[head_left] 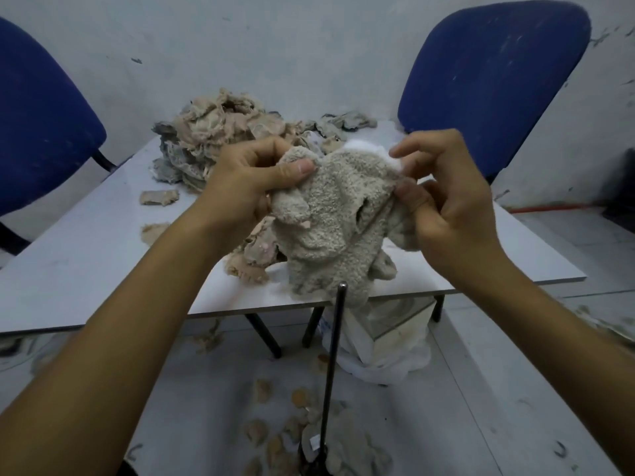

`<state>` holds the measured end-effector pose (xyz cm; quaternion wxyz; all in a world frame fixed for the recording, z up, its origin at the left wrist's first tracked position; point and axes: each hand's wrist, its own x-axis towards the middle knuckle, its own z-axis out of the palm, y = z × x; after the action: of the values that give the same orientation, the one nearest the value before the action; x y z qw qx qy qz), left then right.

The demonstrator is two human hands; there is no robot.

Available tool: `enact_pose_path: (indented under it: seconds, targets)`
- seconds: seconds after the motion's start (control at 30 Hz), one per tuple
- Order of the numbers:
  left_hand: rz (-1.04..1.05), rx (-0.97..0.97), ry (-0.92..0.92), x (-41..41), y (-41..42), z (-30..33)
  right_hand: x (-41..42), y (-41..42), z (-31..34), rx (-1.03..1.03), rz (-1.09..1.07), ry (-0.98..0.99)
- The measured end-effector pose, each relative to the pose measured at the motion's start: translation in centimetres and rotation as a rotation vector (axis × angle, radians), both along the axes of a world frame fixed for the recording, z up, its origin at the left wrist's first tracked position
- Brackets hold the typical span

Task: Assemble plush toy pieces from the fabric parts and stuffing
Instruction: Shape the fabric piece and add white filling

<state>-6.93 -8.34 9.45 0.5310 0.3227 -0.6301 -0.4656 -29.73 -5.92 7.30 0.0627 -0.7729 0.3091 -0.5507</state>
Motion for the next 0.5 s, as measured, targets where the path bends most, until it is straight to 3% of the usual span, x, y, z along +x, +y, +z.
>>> enact_pose_path:
  seconds: [0.13, 0.27, 0.37, 0.43, 0.5]
  targets:
    - [-0.239, 0.121, 0.005, 1.5, -0.1, -0.3, -0.5, -0.1, 0.8, 0.061, 0.151, -0.057]
    - [-0.094, 0.211, -0.221, 2.0, -0.6, -1.3, -0.1, -2.1, -1.3, 0.312, -0.01, -0.052]
    - [0.021, 0.199, -0.372, 2.0, -0.9, -2.6, 0.3, -4.3, -4.0, 0.517, -0.213, 0.409]
    - [0.024, 0.164, -0.495, 1.7, -0.9, -3.4, 0.9, -4.8, -6.2, 0.492, -0.261, 0.702]
    - [0.025, 0.128, -0.539, 1.2, -0.9, -4.1, 1.5, -4.7, -7.4, 0.37, -0.334, 0.798]
